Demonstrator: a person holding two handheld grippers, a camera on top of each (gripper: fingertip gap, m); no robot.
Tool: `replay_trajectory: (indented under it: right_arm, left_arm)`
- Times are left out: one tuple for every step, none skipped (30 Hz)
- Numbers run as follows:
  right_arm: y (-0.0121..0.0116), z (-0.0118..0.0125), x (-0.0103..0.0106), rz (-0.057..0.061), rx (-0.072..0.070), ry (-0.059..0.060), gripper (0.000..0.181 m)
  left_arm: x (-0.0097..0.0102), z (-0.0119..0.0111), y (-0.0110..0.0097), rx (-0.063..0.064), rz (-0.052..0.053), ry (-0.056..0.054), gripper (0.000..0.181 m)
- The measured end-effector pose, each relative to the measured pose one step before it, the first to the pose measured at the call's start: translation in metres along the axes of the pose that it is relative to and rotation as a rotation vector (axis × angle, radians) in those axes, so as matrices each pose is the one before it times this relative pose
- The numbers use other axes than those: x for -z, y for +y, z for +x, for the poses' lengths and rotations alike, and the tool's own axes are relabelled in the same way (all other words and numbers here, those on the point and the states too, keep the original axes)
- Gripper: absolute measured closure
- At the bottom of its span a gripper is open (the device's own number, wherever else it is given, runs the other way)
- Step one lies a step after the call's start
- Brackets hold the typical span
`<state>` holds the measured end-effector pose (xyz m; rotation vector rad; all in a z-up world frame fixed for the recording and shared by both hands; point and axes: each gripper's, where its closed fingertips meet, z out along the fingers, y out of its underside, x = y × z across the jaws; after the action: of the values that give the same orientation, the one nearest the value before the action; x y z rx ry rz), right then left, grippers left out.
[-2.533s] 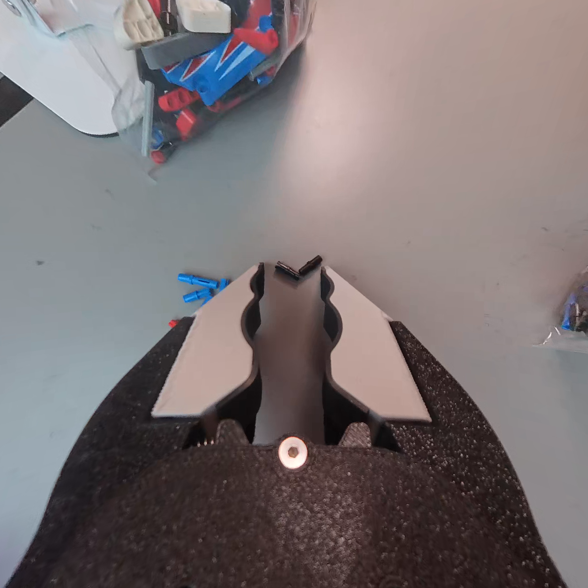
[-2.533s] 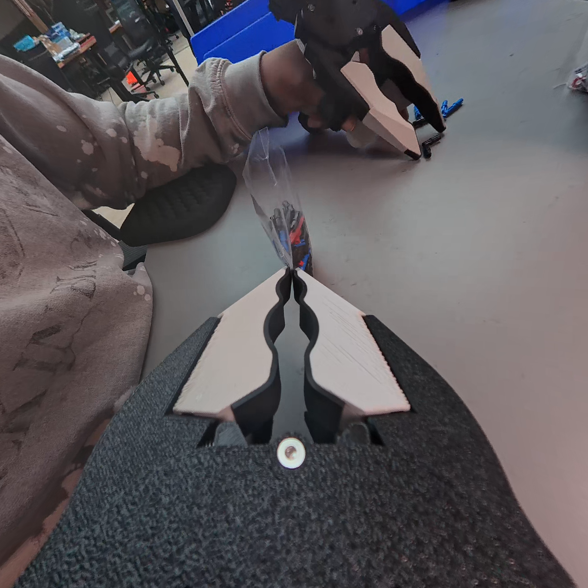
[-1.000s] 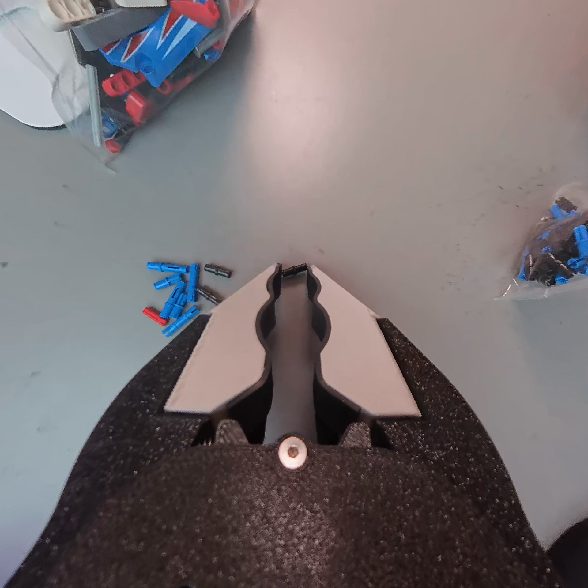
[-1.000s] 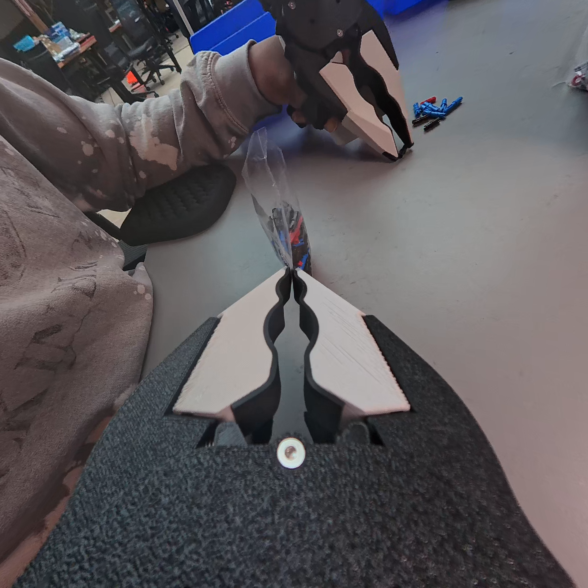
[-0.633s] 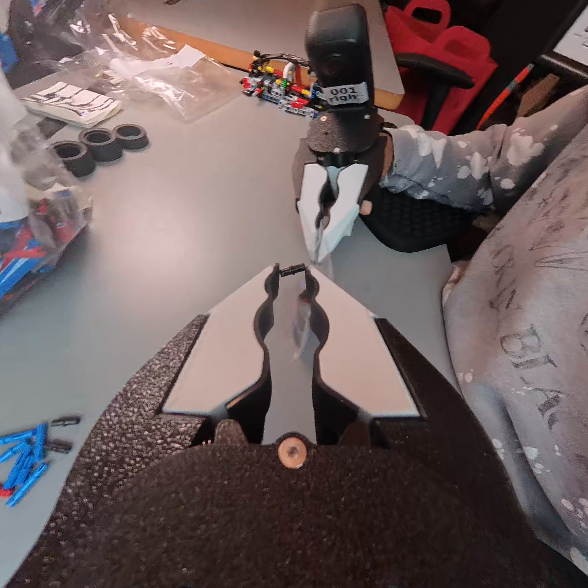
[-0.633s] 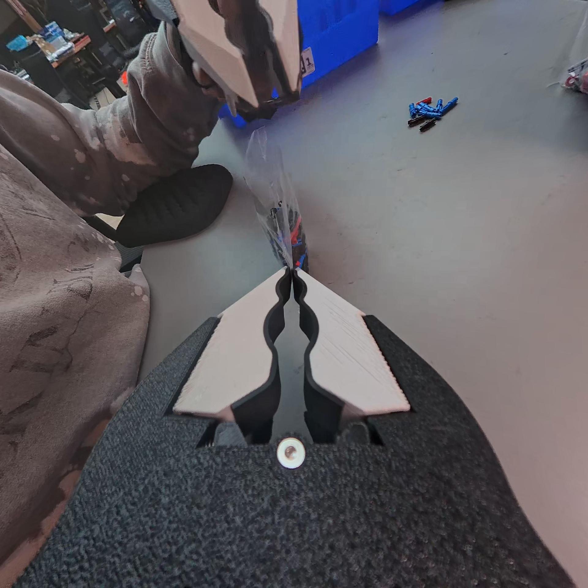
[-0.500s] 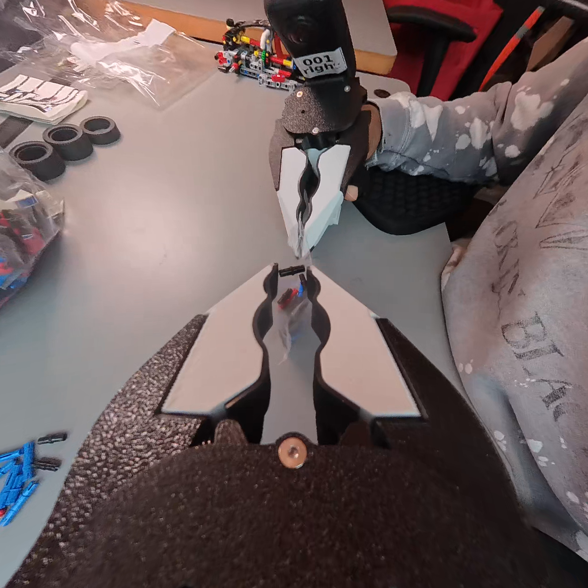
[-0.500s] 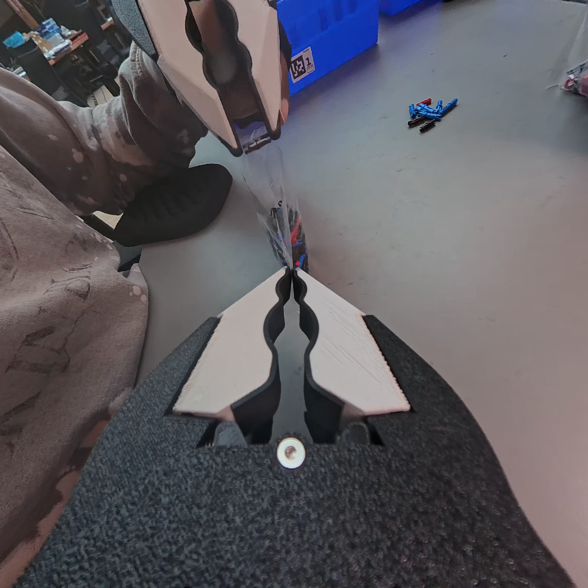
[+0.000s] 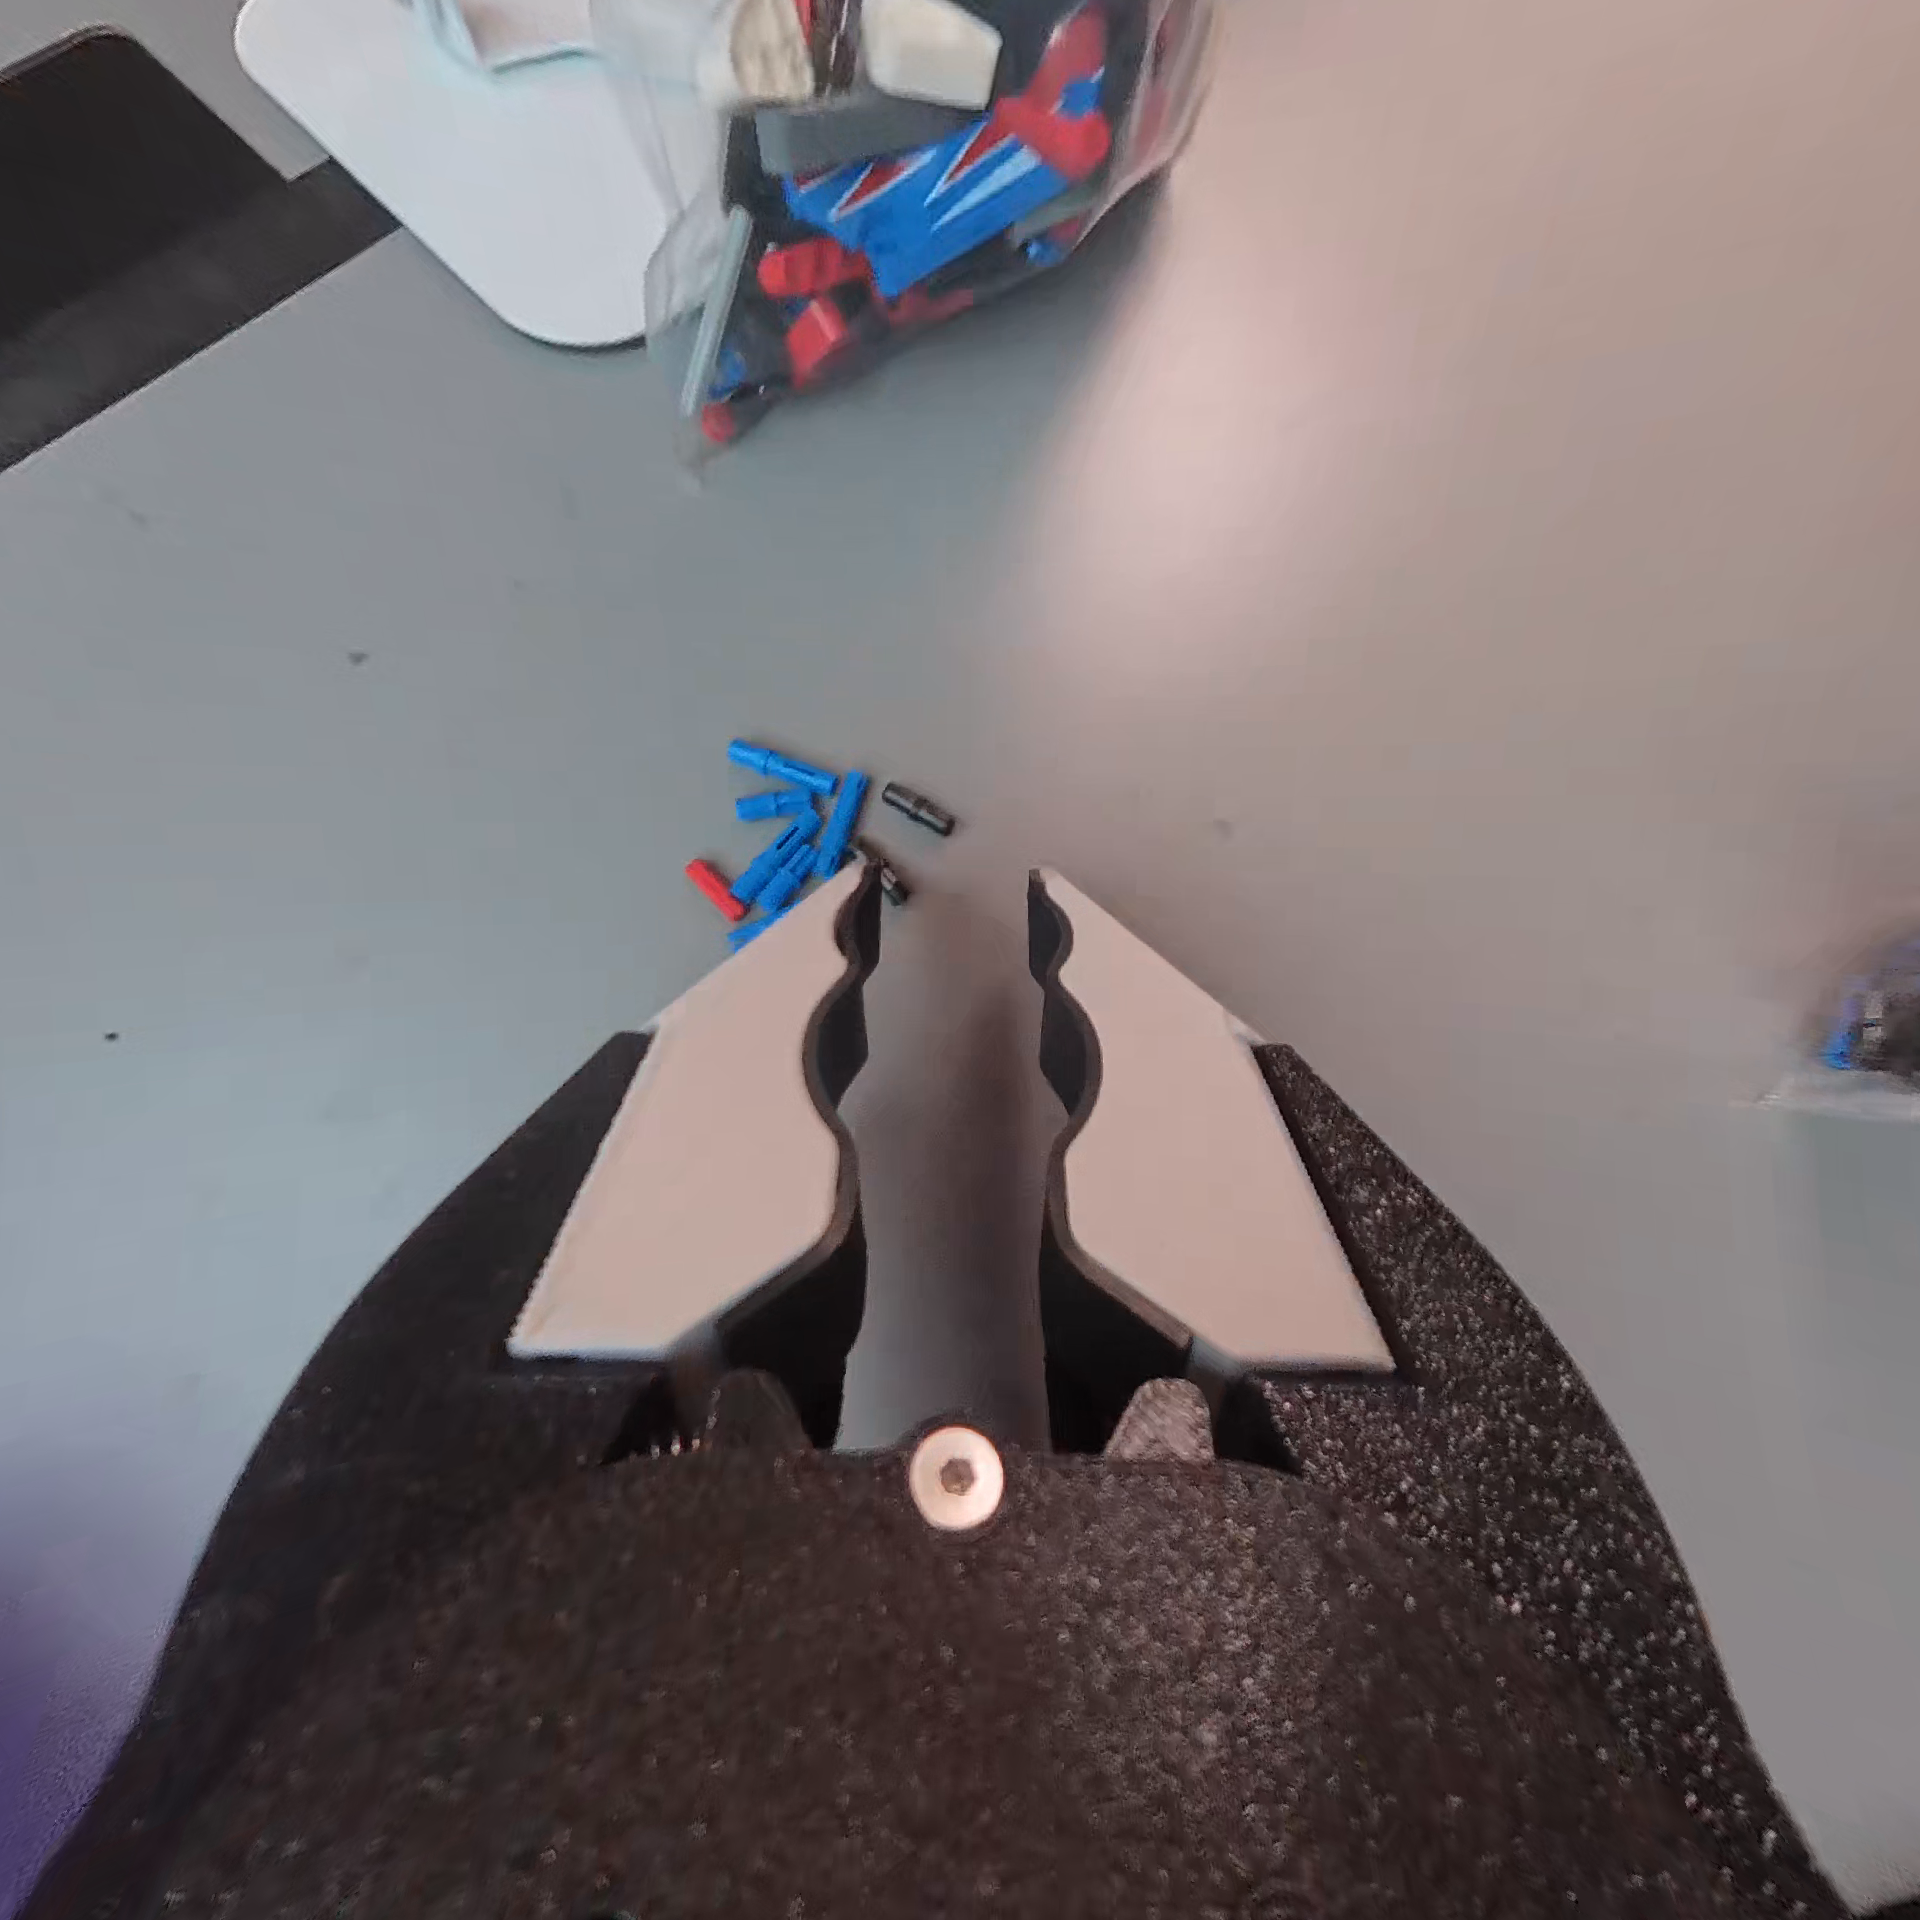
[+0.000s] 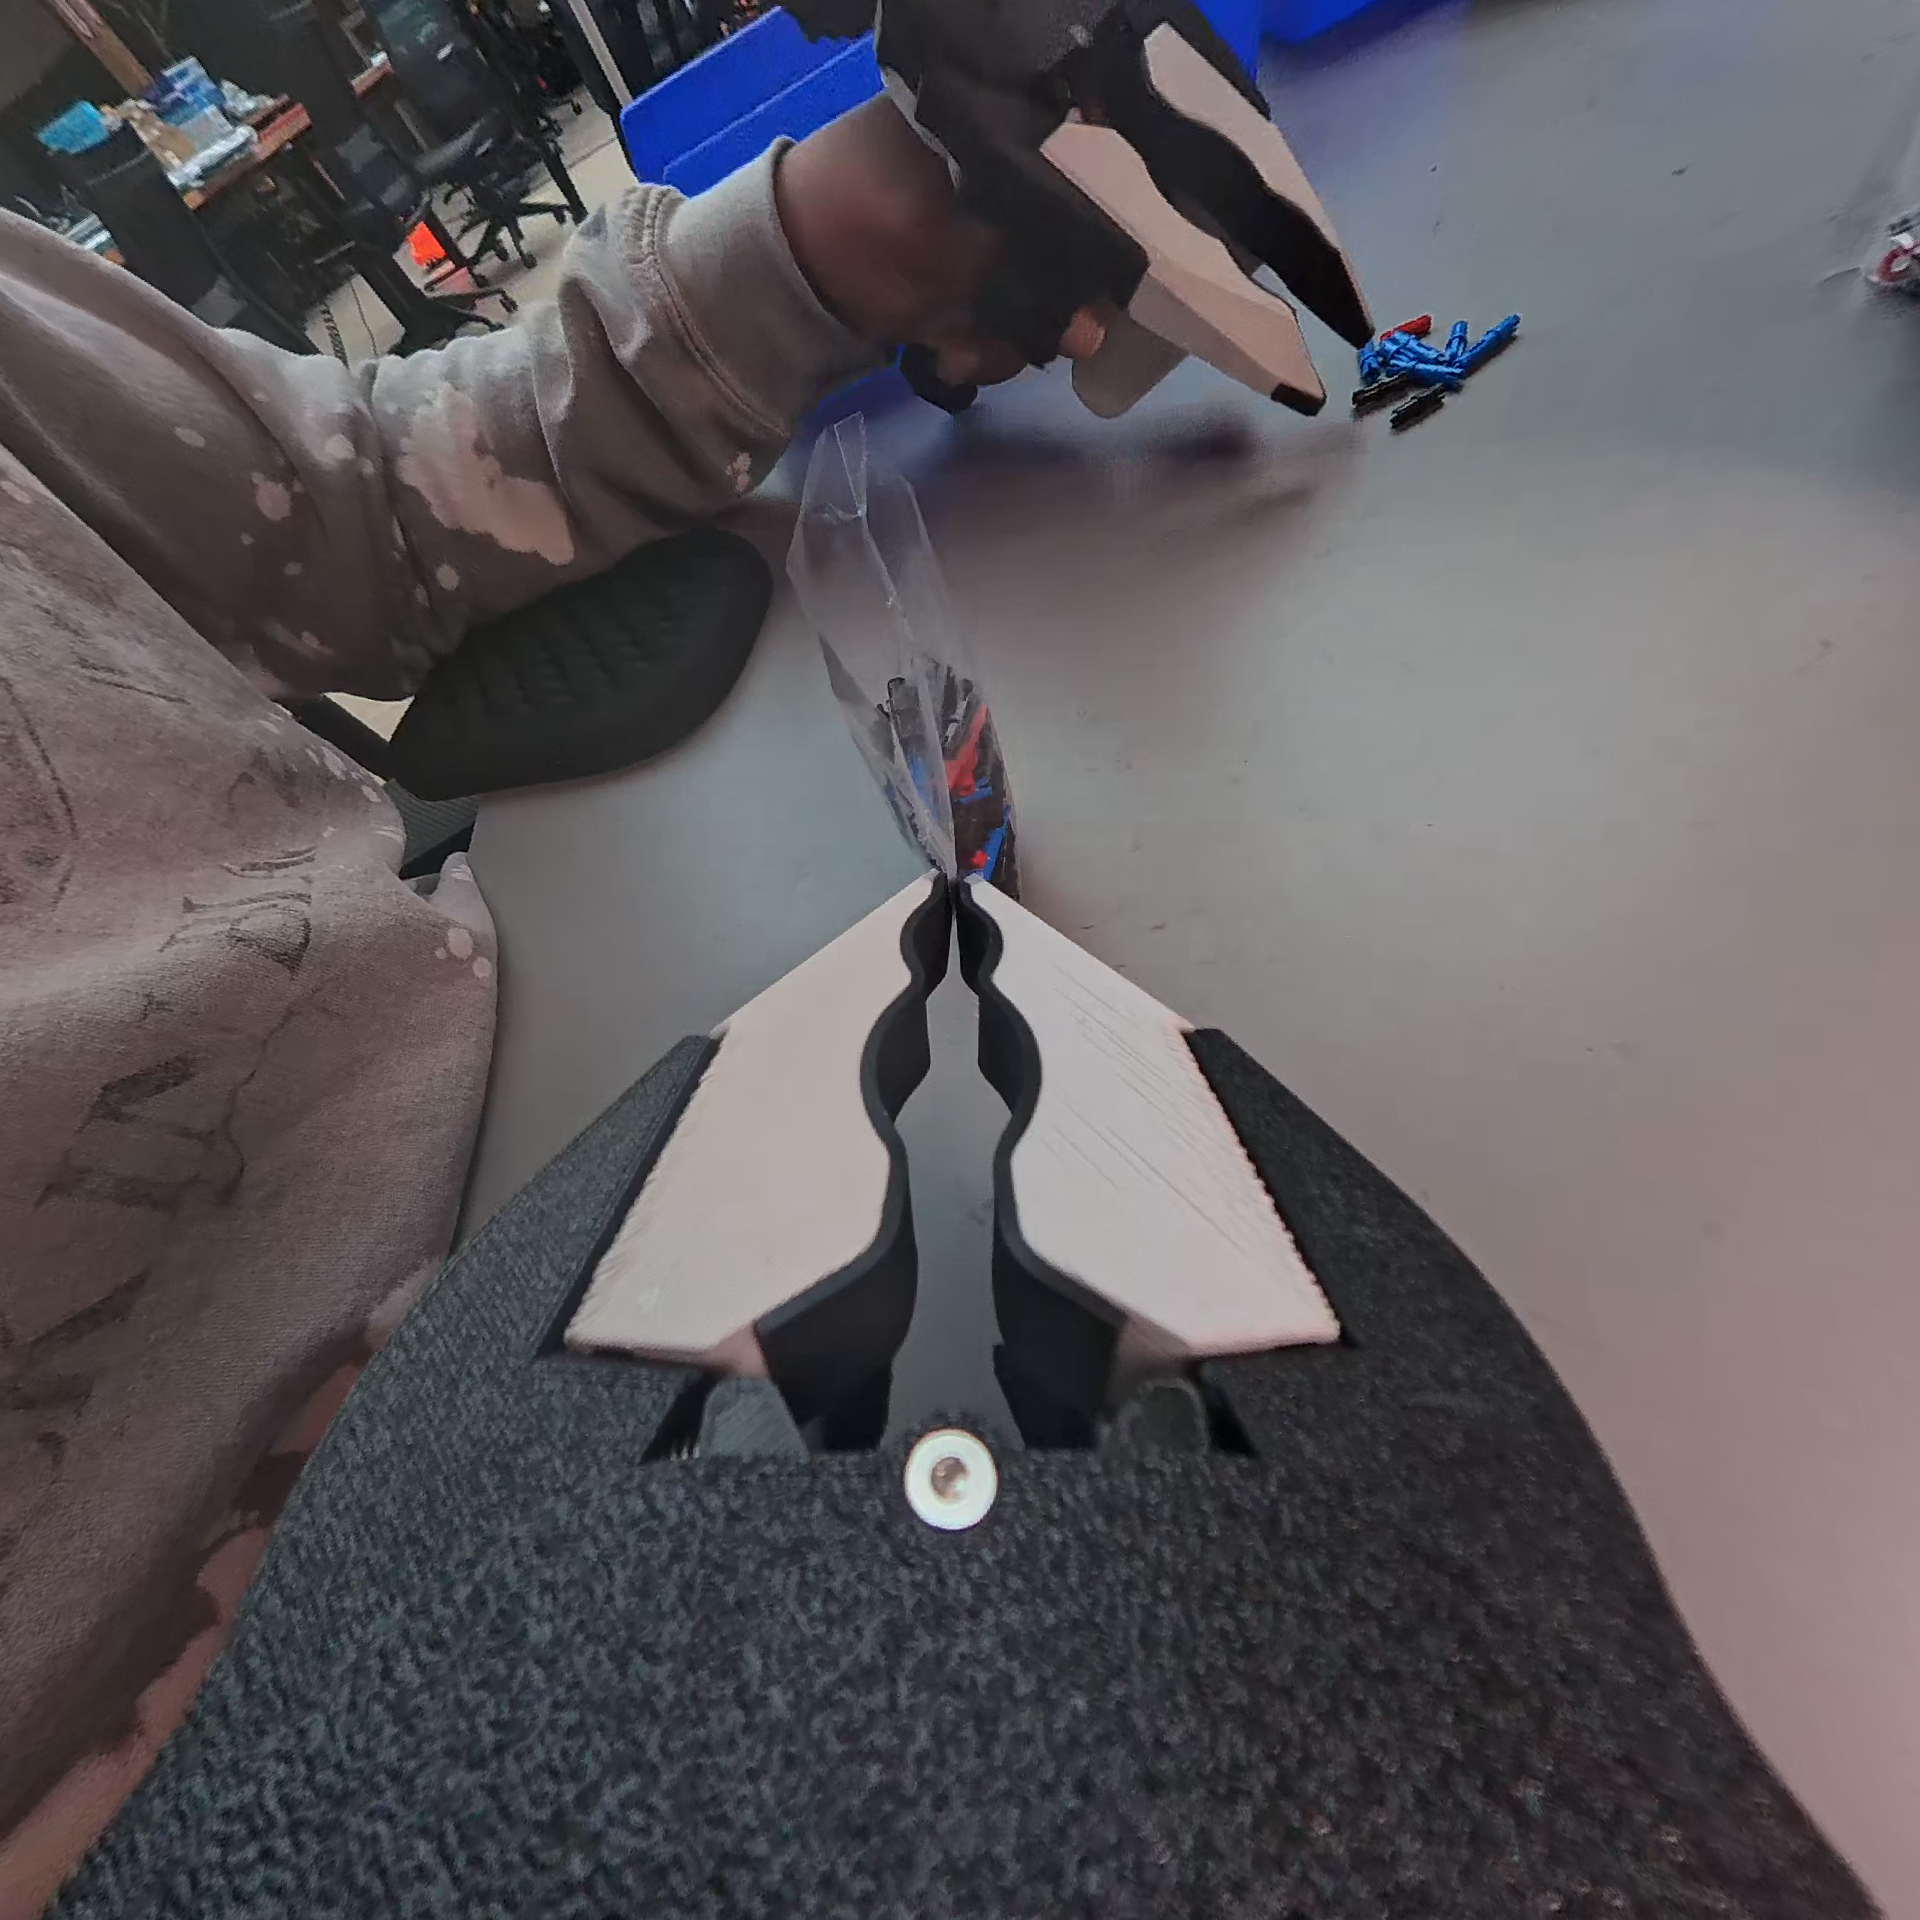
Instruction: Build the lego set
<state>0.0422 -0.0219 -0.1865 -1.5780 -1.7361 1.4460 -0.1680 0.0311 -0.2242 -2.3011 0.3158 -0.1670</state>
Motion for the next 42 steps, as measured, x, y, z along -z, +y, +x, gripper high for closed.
replay_trajectory:
  right_arm:
    - [0.00002,-0.00011,0.00017,0.0004,-0.0008,-0.0006,0.181]
    - [0.00002,-0.00007,0.00017,0.0,-0.0006,-0.0013,0.181]
    - [0.00009,-0.00013,0.00015,-0.0004,-0.0005,-0.0011,0.181]
    - [0.0,-0.00003,0.00008,0.0007,-0.0007,-0.0012,0.181]
    - [0.00003,-0.00004,-0.00002,-0.0002,-0.001,-0.0015,0.181]
    - [0.00005,-0.00006,-0.00007,-0.0007,-0.0012,-0.0018,0.181]
    - [0.00002,-0.00008,-0.00013,-0.0004,-0.0007,-0.0016,0.181]
    - [-0.00007,-0.00015,0.0001,0.0003,0.0,-0.0006,0.181]
    - [-0.00004,-0.00001,0.00003,0.0007,0.0004,-0.0001,0.181]
    - [-0.00008,0.0,0.0001,0.0003,0.0004,0.0003,0.181]
    - [0.00006,-0.00004,-0.00002,-0.0003,0.0004,0.0002,0.181]
    - [0.00005,0.0,-0.00008,-0.0006,0.0002,0.0003,0.181]
    - [0.0,0.00016,0.0,0.0,0.0002,0.0011,0.181]
    - [-0.00005,-0.00006,0.00006,0.0003,0.0002,0.0006,0.181]
    - [-0.00001,0.0001,-0.00001,0.0001,0.0003,0.0006,0.181]
    - [0.00016,-0.00005,0.00009,-0.0007,0.0,0.0005,0.181]
    - [0.00004,-0.00002,0.00002,-0.0003,-0.0001,-0.0001,0.181]
    - [0.00004,-0.00003,0.00008,0.0001,-0.0002,0.0001,0.181]
    - [0.00001,0.00015,0.00002,0.0003,-0.0008,-0.0001,0.181]
    - [-0.00007,0.00003,0.00007,0.0003,-0.0009,-0.0006,0.181]
    - [0.00004,-0.00001,-0.00007,-0.0002,-0.0008,-0.0007,0.181]
    - [0.00005,0.0001,-0.00001,-0.0003,-0.0009,-0.0005,0.181]
    - [0.0,-0.00005,0.0,0.0,-0.0001,-0.0004,0.181]
    - [-0.00006,-0.0001,0.00005,0.0003,0.001,-0.0001,0.181]
    - [0.00009,-0.00012,0.0,-0.0001,0.0012,0.0,0.181]
    - [0.00026,-0.00013,-0.00011,-0.0014,0.0005,-0.0004,0.181]
    - [0.00006,-0.00007,-0.00002,-0.0008,-0.0004,-0.0005,0.181]
    - [0.00005,0.00008,-0.00012,-0.0006,-0.0008,-0.0003,0.181]
    - [0.00002,-0.00007,0.00002,0.0003,0.0003,0.0002,0.181]
    - [0.00007,-0.00006,0.00018,-0.0003,0.0009,0.0004,0.181]
    - [0.00024,-0.00017,0.00018,-0.0009,0.0003,-0.0003,0.181]
    - [0.00007,0.00006,0.00014,-0.0002,-0.0002,0.0001,0.181]
    - [-0.00005,0.00016,0.00005,0.0006,-0.0011,-0.0005,0.181]
    - [-0.00011,-0.00003,0.00005,0.0006,-0.0015,-0.0007,0.181]
    - [0.00001,0.00005,-0.00003,0.0,-0.001,-0.0009,0.181]
    - [0.00006,-0.00001,-0.00006,-0.0003,-0.0004,-0.001,0.181]
    - [0.00001,-0.00011,0.00001,-0.0001,-0.0002,-0.0007,0.181]
    - [0.00001,-0.00006,0.00006,0.0003,0.0003,-0.0004,0.181]
    - [-0.0001,-0.0001,0.00003,0.0006,0.0006,0.0001,0.181]
    - [-0.00003,0.00007,0.00024,0.0007,0.0008,0.001,0.181]
    - [-0.00006,0.00041,0.00011,0.0002,0.0013,0.0028,0.181]
    - [-0.0001,0.00061,0.00016,0.0007,-0.0003,0.0028,0.181]
  left_arm:
    - [-0.00364,-0.00647,0.00584,-0.0267,-0.0329,-0.0469,0.153]
    - [-0.00273,-0.00548,0.00355,-0.022,-0.0196,-0.0406,0.154]
    - [-0.00159,-0.00152,0.00019,-0.0083,0.0013,-0.0119,0.155]
    - [-0.00067,0.00047,-0.00121,0.0079,0.0053,0.0072,0.157]
    - [-0.00044,-0.00093,-0.00069,0.0136,0.0009,0.0026,0.158]
    - [-0.00027,-0.00155,-0.00045,0.0098,-0.0007,-0.0008,0.161]
    - [-0.00017,-0.00146,-0.00012,0.0071,-0.0007,-0.0017,0.163]
    - [-0.0001,-0.00112,-0.00019,0.0049,0.0008,-0.0008,0.164]
    - [0.00005,-0.00115,0.00007,-0.0003,0.0003,-0.0039,0.167]
    - [0.00004,-0.00142,0.0002,-0.0055,-0.0005,-0.0076,0.17]
    - [-0.00007,-0.00057,0.00007,-0.0077,-0.0007,-0.0037,0.171]
    - [0.00011,0.00004,-0.00006,-0.0079,-0.0008,-0.0014,0.173]
    - [0.00011,0.00059,0.00007,-0.0086,-0.0014,-0.0001,0.173]
    - [0.0002,0.001,0.00015,-0.0099,-0.0019,0.0019,0.174]
    - [0.00067,0.00083,0.00045,-0.0105,-0.0037,0.0007,0.175]
    - [0.00083,0.00065,0.00109,-0.0126,-0.0071,-0.0005,0.176]
    - [0.00107,0.00061,0.00121,-0.013,-0.0072,0.0004,0.177]
    - [0.00172,0.00078,0.00022,-0.012,0.0007,0.0014,0.176]
    - [0.00207,0.00047,-0.00139,-0.0071,0.0099,0.0011,0.174]
    - [0.00208,0.00165,-0.00169,-0.006,0.0104,0.0115,0.171]
    - [0.00143,-0.00005,-0.00127,0.0016,0.0061,0.0041,0.168]
    - [0.00048,-0.0011,0.00047,0.0037,-0.0039,0.0023,0.164]
    - [-0.00067,-0.00076,0.00278,0.0008,-0.0154,0.0065,0.158]
    - [-0.00125,-0.00279,0.00291,0.0068,-0.0116,-0.0054,0.155]
    - [-0.0015,-0.00211,0.00156,0.0114,-0.0012,-0.0013,0.154]
    - [-0.00191,0.00018,0.00064,0.0144,0.0029,0.0136,0.153]
    - [-0.00179,0.0001,-0.00137,0.0152,0.0143,0.0136,0.152]
    - [-0.00181,0.00036,0.00073,0.0121,-0.0014,0.0163,0.154]
    - [-0.00003,0.00148,-0.00072,0.0096,0.0049,0.0204,0.159]
    - [-0.00006,0.001,0.00074,0.0024,-0.0053,0.0133,0.162]
    - [0.00023,0.00207,0.00093,0.0032,-0.0064,0.0172,0.165]
    - [0.00064,0.00166,0.00059,0.0015,-0.0055,0.0095,0.168]
    - [0.00068,0.00118,0.00082,-0.0075,-0.0056,0.0011,0.17]
    - [0.00065,0.00209,0.00078,-0.0115,-0.0055,0.0045,0.171]
    - [0.00052,0.00157,0.00054,-0.0086,-0.0041,0.0009,0.172]
    - [0.00023,0.00012,0.00039,-0.0054,-0.0025,-0.0057,0.173]
    - [0.00021,0.00029,0.00014,-0.003,-0.0011,-0.0012,0.174]
    - [0.00042,0.00031,0.00023,-0.0036,-0.0012,0.0011,0.175]
    - [0.00088,0.00016,-0.0006,-0.0019,0.0037,0.0012,0.177]
    - [0.00224,0.00299,-0.00395,0.0051,0.0228,0.0163,0.177]
    - [0.00437,0.00779,-0.00799,0.0111,0.0405,0.0408,0.177]
    - [0.00623,0.01482,-0.0123,0.0038,0.0552,0.0718,0.177]
